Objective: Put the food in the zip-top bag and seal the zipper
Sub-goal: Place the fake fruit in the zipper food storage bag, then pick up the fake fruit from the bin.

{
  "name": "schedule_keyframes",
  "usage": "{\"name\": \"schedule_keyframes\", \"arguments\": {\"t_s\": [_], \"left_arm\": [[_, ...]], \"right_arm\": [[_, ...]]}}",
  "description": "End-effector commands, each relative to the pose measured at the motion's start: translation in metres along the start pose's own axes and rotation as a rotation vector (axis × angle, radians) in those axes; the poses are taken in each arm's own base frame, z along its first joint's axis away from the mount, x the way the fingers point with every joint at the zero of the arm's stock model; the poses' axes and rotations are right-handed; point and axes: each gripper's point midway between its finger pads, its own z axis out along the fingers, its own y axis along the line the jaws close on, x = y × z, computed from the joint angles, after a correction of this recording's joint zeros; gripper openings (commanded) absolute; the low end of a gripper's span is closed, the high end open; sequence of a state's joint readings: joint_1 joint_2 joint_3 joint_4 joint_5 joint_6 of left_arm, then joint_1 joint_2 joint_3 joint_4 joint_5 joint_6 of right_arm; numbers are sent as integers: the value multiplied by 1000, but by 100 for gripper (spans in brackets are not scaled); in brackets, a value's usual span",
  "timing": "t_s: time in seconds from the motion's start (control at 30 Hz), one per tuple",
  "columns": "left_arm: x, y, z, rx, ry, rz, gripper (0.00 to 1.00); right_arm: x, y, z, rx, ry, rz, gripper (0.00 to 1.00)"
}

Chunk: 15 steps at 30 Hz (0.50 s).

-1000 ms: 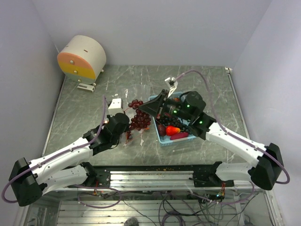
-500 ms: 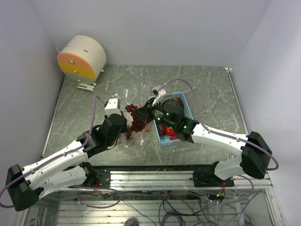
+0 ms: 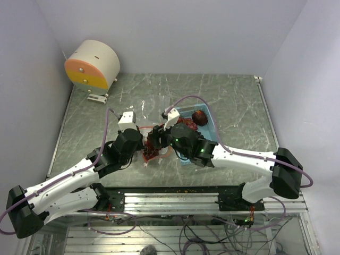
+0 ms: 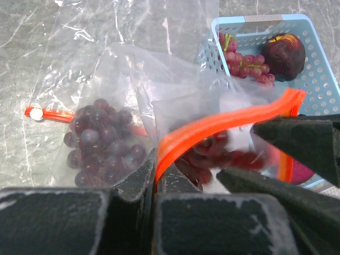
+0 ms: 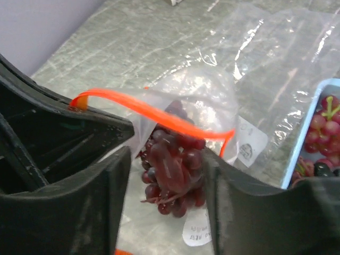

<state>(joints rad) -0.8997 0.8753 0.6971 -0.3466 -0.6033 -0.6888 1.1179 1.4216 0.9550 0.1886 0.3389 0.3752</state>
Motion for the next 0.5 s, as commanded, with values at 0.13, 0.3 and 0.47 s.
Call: {"name": "schedule_keyframes", "arguments": {"t_s": [0.13, 0.3, 0.47], "left_arm": [[-17, -7, -4, 6, -34, -16, 7], [-16, -5, -4, -1, -30, -13, 7], [-19, -4, -7, 8, -38, -18, 7]], "right_arm": [[-54, -12, -40, 44, -115, 3, 70], [-63, -70, -65, 321, -104, 22, 73], [-39, -146, -57, 499, 60, 95, 73]]}}
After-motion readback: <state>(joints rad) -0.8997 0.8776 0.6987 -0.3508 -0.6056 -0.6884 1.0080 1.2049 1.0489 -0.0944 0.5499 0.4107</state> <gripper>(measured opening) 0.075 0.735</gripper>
